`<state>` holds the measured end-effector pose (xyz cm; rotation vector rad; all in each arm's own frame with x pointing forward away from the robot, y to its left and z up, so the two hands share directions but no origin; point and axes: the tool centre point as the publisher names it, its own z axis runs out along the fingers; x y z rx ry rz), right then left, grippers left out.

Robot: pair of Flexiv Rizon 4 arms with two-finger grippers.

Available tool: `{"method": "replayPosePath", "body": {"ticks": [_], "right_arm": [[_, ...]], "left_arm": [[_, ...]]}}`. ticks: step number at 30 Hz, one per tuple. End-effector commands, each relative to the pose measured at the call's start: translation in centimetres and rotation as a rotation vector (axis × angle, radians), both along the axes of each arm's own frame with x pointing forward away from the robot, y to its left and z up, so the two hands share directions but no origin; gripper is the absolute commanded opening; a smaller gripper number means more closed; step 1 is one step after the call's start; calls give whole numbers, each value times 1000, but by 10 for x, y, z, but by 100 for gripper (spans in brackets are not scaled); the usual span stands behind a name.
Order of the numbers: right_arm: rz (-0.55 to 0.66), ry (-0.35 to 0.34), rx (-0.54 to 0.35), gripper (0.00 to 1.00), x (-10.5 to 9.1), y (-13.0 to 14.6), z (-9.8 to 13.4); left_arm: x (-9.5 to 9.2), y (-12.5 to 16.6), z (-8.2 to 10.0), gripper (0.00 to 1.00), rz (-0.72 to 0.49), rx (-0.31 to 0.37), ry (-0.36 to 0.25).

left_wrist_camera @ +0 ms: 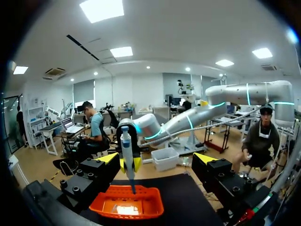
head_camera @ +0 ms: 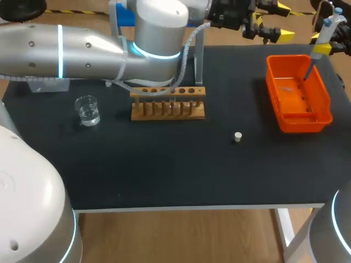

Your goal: Invert the test tube, pick up the pipette, mount the tip to pipette, aspirate from beaker and dispense into the tube, eject the tip, return the pipette, and cap with the stopper.

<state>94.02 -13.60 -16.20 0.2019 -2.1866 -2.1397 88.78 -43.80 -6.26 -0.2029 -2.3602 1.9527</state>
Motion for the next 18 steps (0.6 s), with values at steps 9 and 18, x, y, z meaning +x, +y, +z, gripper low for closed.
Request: {"method": "replayPosePath", "body": {"ticks": [9, 18], "right_arm": [[1, -1, -3, 0, 0, 0, 1], [1, -1, -3, 0, 0, 0, 1]], "left_arm": [[-22, 33, -12, 100, 66, 3, 11], [-49, 53, -31, 100, 145, -25, 28]]}}
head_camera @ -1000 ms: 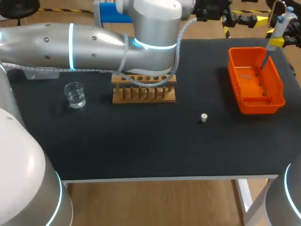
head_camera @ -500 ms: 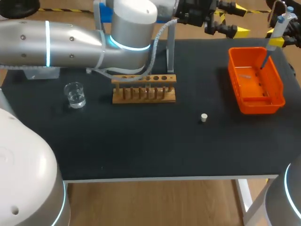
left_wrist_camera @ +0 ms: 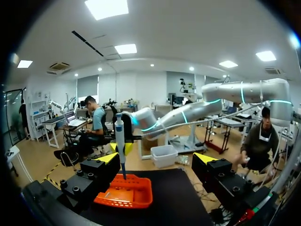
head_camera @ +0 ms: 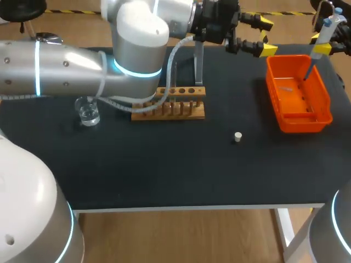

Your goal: Invert the test tube, pick up the pipette, mount the tip to pipette, aspirate from beaker and dispense into the tube, eject the tip, return the pipette, and cap with the stopper.

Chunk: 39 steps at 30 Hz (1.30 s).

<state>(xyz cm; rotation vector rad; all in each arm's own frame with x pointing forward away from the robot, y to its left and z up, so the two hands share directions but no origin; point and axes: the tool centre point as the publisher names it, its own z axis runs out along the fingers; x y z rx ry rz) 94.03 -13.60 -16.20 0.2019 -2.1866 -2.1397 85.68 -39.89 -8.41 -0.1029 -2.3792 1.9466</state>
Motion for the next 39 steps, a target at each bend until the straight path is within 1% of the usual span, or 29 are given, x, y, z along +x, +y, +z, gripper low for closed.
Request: {"method": "replayPosePath", "body": {"ticks": [1, 5, 10, 17, 22, 28, 36, 39], "right_arm": [[1, -1, -3, 0, 0, 0, 1], [1, -1, -3, 0, 0, 0, 1], [1, -1, -3, 0, 0, 0, 1], [1, -1, -3, 0, 0, 0, 1], [1, -1, -3, 0, 0, 0, 1], [1, -1, -3, 0, 0, 0, 1], [1, -1, -3, 0, 0, 0, 1], [1, -1, -3, 0, 0, 0, 1]], "left_arm": [[-21, 16, -13, 100, 105, -37, -4], [-32, 27, -22, 100, 147, -47, 6], [-40, 40, -33, 100, 184, -62, 11], [-43, 56, -52, 100, 213, -86, 20], [-42, 72, -59, 100, 233, -110, 2], [-38, 94, -59, 100, 250, -119, -22], [-38, 120, -50, 100, 286, -97, -47], [-36, 124, -48, 100, 318, -94, -62]]}}
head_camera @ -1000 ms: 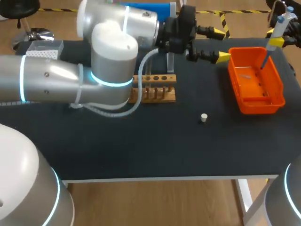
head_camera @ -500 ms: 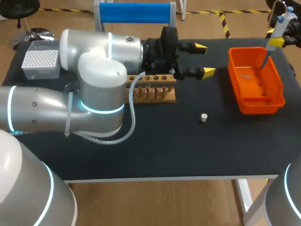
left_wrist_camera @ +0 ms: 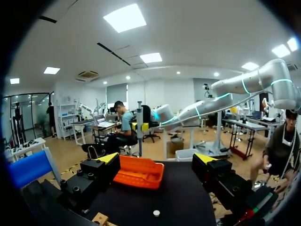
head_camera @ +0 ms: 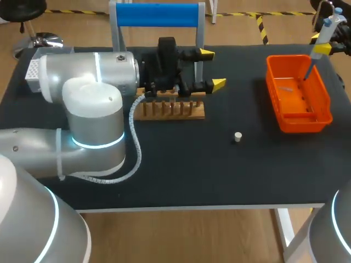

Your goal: Invert the test tube, pick up the pipette, mount the tip to pipette, aspirate from beaker and dispense into the tube, eject the tip, return the pipette, and cap with the stopper.

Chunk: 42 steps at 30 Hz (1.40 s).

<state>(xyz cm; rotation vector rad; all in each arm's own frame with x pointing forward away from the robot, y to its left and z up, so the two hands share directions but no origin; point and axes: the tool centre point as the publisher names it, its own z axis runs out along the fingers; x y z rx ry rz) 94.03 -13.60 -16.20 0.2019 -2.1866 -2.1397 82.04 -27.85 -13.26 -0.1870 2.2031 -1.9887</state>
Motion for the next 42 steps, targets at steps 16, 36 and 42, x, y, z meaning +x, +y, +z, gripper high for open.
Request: {"method": "replayPosePath", "body": {"ticks": [16, 36, 42], "right_arm": [[1, -1, -3, 0, 0, 0, 1], [1, -1, -3, 0, 0, 0, 1], [1, -1, -3, 0, 0, 0, 1]], "left_arm": [[1, 4, 0, 100, 41, 18, 7], [3, 8, 2, 100, 34, 21, -6], [4, 18, 3, 100, 9, 15, -23]]}}
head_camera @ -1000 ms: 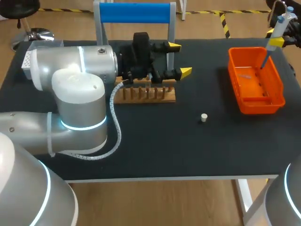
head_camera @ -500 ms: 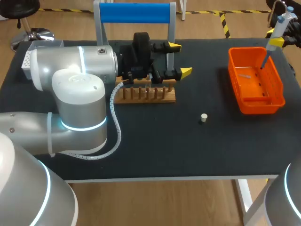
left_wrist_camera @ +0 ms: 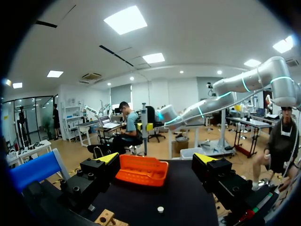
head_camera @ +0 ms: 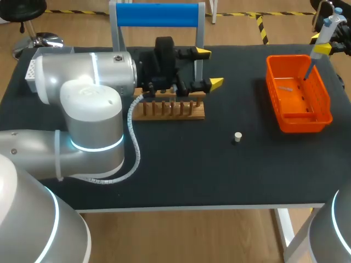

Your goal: Invert the test tube, pick up the pipette, mount the tip to pipette, aspirate from beaker and dispense into the tube, eject the tip, return the pipette, and cap with the stopper.

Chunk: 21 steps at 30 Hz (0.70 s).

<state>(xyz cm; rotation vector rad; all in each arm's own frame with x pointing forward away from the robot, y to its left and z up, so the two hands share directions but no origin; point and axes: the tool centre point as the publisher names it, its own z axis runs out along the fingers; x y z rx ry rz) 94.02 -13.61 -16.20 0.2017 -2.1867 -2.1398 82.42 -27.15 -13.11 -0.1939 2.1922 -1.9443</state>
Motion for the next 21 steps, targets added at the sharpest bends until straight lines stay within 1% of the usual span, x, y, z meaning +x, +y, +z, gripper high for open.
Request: {"method": "replayPosePath", "body": {"ticks": [1, 6, 13, 21], "right_arm": [[1, -1, -3, 0, 0, 0, 1], [1, -1, -3, 0, 0, 0, 1], [1, -1, -3, 0, 0, 0, 1], [1, -1, -3, 0, 0, 0, 1]], "left_arm": [[0, 14, 1, 100, -23, -4, 0], [-3, 31, 2, 100, -32, -19, -10], [-5, 55, 1, 100, -29, -9, -1], [-5, 68, -2, 100, -27, -18, 1]]}}
